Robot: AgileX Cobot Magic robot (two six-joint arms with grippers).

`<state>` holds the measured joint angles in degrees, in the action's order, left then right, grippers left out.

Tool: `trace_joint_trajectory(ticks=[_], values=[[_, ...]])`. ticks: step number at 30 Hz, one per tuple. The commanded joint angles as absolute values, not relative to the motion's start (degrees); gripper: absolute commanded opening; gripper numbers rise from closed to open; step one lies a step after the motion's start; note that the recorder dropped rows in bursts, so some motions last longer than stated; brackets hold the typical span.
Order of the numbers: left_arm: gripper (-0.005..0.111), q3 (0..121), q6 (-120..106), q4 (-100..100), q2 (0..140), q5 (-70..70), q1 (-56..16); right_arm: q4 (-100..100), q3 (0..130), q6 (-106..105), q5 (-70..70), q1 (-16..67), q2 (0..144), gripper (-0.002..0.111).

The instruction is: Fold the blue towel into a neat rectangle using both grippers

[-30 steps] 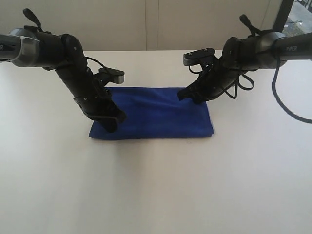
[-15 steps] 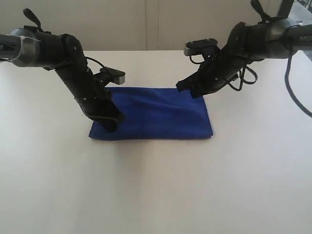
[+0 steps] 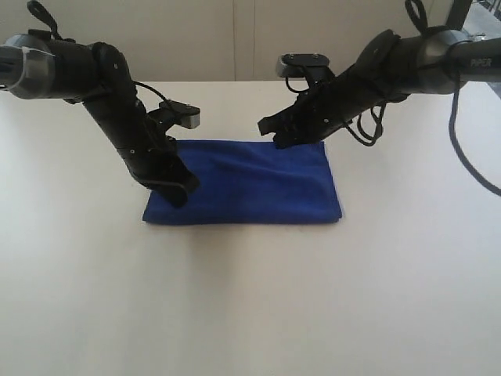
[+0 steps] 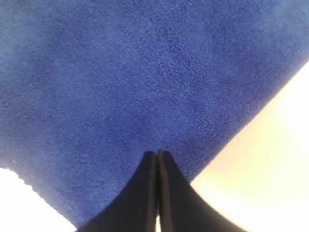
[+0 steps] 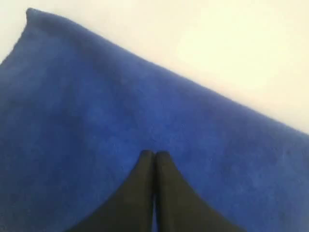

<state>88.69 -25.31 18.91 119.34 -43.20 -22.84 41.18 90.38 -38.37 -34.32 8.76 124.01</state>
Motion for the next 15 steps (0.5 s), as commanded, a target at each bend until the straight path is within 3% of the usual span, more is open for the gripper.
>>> trace_joint_trajectory(ticks=[1, 15], values=[[0.0, 88.7, -25.4, 20.4, 118.8, -44.7, -23.1, 42.2, 93.8, -39.5, -32.9, 9.6, 127.4, 0.0], [0.0, 88.6, -25.8, 20.4, 122.3, -46.3, -23.1, 42.4, 98.7, -39.2, -29.1, 9.6, 134.4, 0.0]])
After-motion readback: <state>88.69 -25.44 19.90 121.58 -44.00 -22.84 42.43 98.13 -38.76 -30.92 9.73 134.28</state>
